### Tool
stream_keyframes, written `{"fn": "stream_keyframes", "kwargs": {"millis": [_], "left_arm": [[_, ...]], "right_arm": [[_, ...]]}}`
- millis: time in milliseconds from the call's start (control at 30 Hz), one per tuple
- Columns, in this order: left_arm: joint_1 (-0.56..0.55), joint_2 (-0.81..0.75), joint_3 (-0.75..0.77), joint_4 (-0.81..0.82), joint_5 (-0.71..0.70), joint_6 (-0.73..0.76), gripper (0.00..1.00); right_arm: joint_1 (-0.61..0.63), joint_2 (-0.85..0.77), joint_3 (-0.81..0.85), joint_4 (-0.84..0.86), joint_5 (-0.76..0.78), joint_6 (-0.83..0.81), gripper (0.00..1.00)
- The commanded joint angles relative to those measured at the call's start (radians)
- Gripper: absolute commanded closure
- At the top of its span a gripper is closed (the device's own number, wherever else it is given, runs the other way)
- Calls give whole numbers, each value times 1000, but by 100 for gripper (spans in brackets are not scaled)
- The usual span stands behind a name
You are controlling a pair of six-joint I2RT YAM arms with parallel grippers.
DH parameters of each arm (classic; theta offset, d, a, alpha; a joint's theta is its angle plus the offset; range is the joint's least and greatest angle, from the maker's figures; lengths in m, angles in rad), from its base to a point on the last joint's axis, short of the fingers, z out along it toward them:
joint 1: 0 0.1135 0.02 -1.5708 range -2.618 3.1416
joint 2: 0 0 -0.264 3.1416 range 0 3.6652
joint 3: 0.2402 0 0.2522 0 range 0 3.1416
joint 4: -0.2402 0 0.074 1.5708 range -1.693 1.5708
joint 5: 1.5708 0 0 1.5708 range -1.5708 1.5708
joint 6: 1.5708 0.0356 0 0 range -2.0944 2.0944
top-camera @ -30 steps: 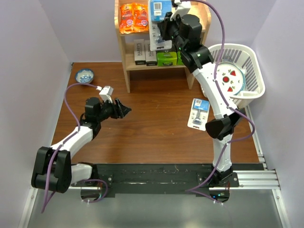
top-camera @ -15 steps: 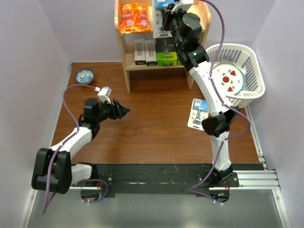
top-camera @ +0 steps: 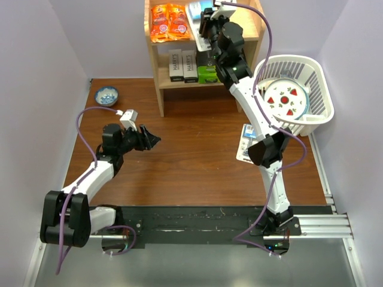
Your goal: Place and organize the shaving razors onto the shelf
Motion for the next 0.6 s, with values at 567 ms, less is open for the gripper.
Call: {"fn": "stream_keyframes", "kwargs": {"millis": [567], "left_arm": [[28, -31, -5, 65, 34, 8, 40]], "right_arm": [[-75, -512, -496, 70, -471, -442, 34]]}}
